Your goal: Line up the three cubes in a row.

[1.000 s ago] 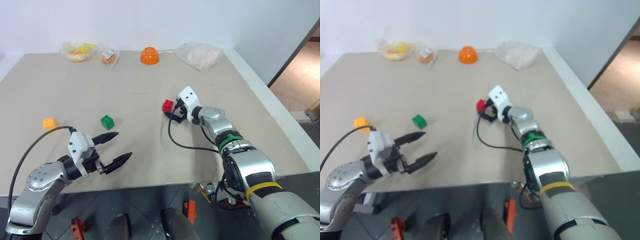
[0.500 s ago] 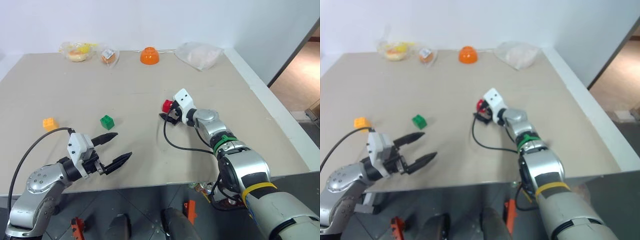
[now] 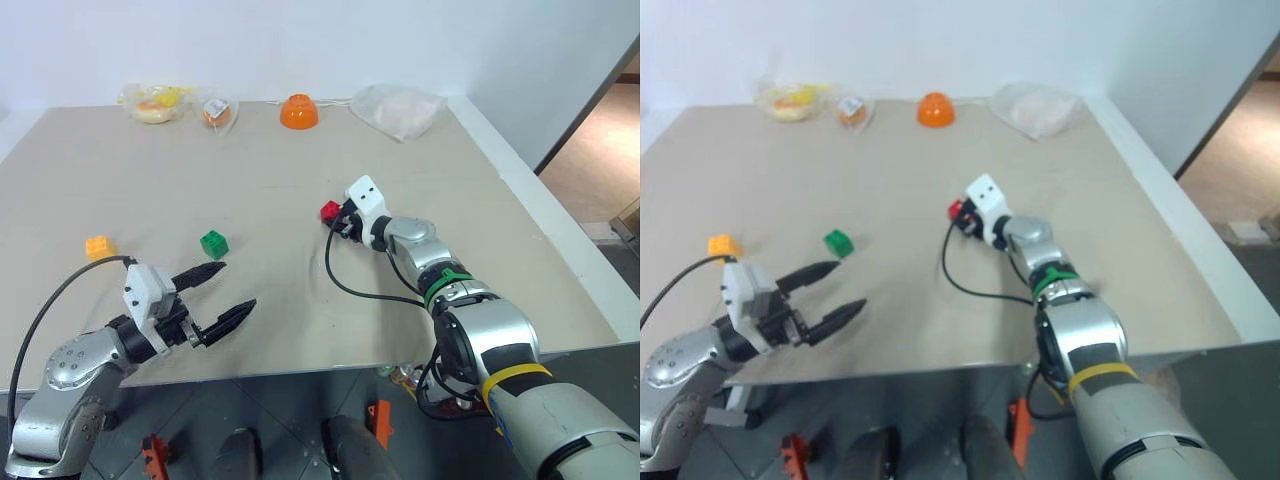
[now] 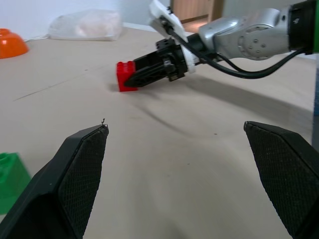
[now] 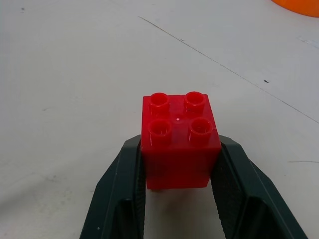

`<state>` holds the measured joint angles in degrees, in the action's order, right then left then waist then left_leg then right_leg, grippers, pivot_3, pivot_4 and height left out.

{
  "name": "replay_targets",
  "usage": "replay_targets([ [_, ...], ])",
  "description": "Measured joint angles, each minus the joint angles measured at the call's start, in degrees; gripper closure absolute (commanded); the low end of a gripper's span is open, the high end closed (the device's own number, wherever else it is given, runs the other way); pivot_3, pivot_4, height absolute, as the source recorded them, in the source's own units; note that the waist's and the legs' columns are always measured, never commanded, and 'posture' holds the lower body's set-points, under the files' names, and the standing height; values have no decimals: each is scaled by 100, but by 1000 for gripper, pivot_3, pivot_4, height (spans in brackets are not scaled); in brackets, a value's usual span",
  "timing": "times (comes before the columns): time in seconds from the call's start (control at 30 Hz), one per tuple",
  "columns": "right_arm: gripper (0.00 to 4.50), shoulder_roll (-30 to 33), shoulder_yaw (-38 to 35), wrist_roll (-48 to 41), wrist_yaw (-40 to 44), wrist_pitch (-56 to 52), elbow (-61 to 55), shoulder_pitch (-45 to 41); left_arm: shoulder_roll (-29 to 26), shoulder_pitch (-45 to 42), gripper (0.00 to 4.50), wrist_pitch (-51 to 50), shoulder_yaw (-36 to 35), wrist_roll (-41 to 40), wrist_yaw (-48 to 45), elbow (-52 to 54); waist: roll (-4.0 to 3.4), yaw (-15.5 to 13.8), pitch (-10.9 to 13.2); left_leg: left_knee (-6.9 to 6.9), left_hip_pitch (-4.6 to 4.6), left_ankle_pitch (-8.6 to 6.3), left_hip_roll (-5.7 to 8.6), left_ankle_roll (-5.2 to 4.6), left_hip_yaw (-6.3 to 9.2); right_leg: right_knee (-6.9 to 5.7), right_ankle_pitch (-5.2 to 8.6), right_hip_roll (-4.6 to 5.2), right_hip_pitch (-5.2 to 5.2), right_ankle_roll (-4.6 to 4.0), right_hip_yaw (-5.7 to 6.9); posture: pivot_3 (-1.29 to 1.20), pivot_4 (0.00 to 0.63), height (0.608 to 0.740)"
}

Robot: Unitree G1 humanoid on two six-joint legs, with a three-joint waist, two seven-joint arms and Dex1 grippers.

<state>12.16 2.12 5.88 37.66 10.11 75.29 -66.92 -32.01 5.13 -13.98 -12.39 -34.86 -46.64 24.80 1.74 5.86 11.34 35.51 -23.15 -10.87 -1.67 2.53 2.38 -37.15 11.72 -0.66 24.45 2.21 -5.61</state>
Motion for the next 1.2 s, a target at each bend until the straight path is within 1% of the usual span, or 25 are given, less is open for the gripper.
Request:
replay_targets([
  [0.1,3268,21,-37,-23,168,30,-2,24,-51,28,0,0,-186,-130,-95,-173,0,0,0,0,0,0,0,0,1,0,1,0,0,-1,1,0,150,740],
  [0.17,3268,40,-132,-149,474,19,-31,59,-156,68,0,-12,-279,-182,-234,-270,0,1,0,0,0,0,0,0,0,0,1,0,0,-1,1,0,150,740],
  [0.23,3268,60,-259,-381,1087,-12,-162,159,-351,162,0,-26,-404,-227,-442,-428,-1,6,1,-1,0,0,-1,-1,0,0,1,-1,1,-1,0,0,150,740],
  [0.33,3268,100,-271,-647,2063,-39,-546,342,-466,194,0,-25,-484,-264,-672,-601,-1,5,1,0,-1,-1,-1,-1,1,0,1,0,1,-1,4,0,150,740],
  [0.43,3268,224,-144,-955,3272,-293,-1624,890,-498,169,0,-22,-547,-314,-885,-750,0,-10,0,0,-2,-1,-2,-1,7,0,1,1,-2,4,10,0,150,740],
  [0.53,3268,378,143,-1111,3983,-611,-2707,1587,-522,122,0,-15,-561,-331,-1048,-886,0,-18,0,0,-2,-1,-4,-1,11,0,1,0,-1,3,17,0,150,740],
  [0.6,3268,472,355,-1125,4143,-726,-3334,2059,-558,48,0,67,-549,-287,-1234,-1037,0,-19,0,0,-1,-1,-4,0,12,-6,4,0,0,-3,18,0,150,740],
  [0.67,3268,537,502,-1118,4163,-737,-3705,2351,-598,-42,0,315,-536,-109,-1399,-1295,-1,-21,1,0,2,0,-4,-1,10,-7,10,-2,2,-18,17,0,150,740],
  [0.77,3268,677,646,-1087,4082,-710,-4031,2468,-622,-166,0,856,-526,271,-1604,-1818,-1,-9,1,3,9,0,-6,0,0,-9,7,-1,2,-24,12,0,150,740],
  [0.9,3268,842,675,-1079,4028,-748,-4130,2470,-628,-160,0,1265,-478,448,-1979,-2193,1,-14,0,4,7,0,-4,0,-3,-9,8,1,2,-22,9,0,150,740],
  [1.07,3268,1035,681,-1137,4095,-776,-4112,2458,-632,-261,0,1424,-440,461,-2204,-2380,1,-18,0,3,5,0,-5,0,-2,-8,9,1,3,-21,9,0,150,740],
  [1.2,3268,1213,674,-1198,4206,-758,-3781,2278,-632,-358,0,1552,-412,466,-2307,-2450,1,-17,0,4,6,0,-4,0,-5,-8,8,1,2,-20,6,0,150,740],
])
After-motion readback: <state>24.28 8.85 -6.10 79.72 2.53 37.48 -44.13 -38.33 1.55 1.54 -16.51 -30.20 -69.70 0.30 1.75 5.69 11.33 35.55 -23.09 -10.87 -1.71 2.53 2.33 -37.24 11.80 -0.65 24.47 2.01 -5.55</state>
